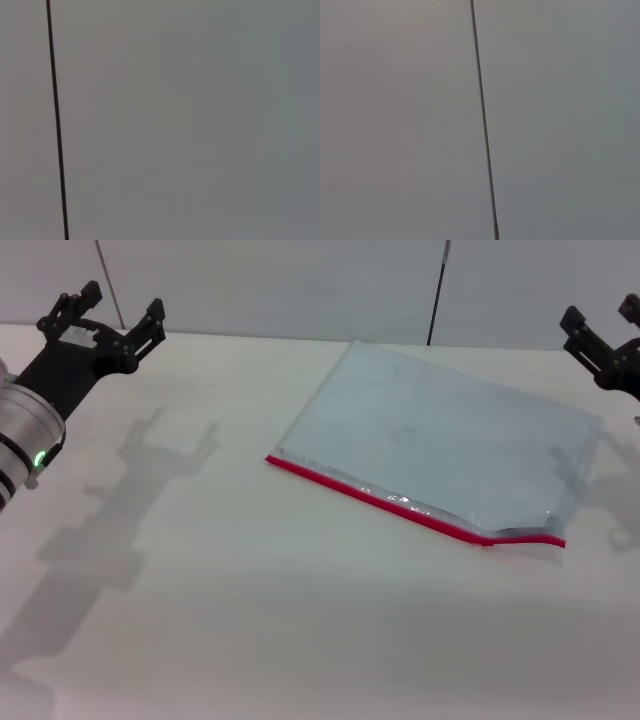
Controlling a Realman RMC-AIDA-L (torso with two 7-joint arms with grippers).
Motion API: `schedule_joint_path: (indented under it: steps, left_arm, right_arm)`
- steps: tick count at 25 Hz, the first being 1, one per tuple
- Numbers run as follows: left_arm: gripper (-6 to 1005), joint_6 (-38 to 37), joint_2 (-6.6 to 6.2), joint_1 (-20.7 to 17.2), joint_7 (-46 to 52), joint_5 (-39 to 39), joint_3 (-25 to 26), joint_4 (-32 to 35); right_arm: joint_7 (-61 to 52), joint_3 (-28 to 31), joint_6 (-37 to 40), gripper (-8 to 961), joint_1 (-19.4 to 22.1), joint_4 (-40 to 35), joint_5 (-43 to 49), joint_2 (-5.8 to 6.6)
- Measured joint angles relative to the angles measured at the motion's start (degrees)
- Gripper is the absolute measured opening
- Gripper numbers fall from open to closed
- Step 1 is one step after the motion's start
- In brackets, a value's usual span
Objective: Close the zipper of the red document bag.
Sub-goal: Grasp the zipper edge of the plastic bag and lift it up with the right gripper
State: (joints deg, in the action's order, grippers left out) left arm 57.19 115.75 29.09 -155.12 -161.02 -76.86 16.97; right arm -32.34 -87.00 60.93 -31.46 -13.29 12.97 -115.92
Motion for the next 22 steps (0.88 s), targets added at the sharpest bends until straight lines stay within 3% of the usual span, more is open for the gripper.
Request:
schedule_joint_path:
  steps: [18, 20, 22]
  left_arm:
    - [857, 0.0, 0.00, 0.2, 0.0, 0.2, 0.0, 0.0]
    - [857, 0.0, -0.02, 0.1, 0.0, 0.3, 0.0, 0.0]
    - [857, -0.1, -0.13, -0.2, 0.2, 0.4, 0.0, 0.0]
  right_arm:
    - [-0.5, -0.4, 0.1, 829, -0.2, -0.2, 0.5, 0.07]
    - [-3.0, -0.8, 0.1, 827, -0.4, -0.2, 2.3, 0.53]
    - [-9.4, -1.0, 0.3, 826, -0.4, -0.4, 6.9, 2.02]
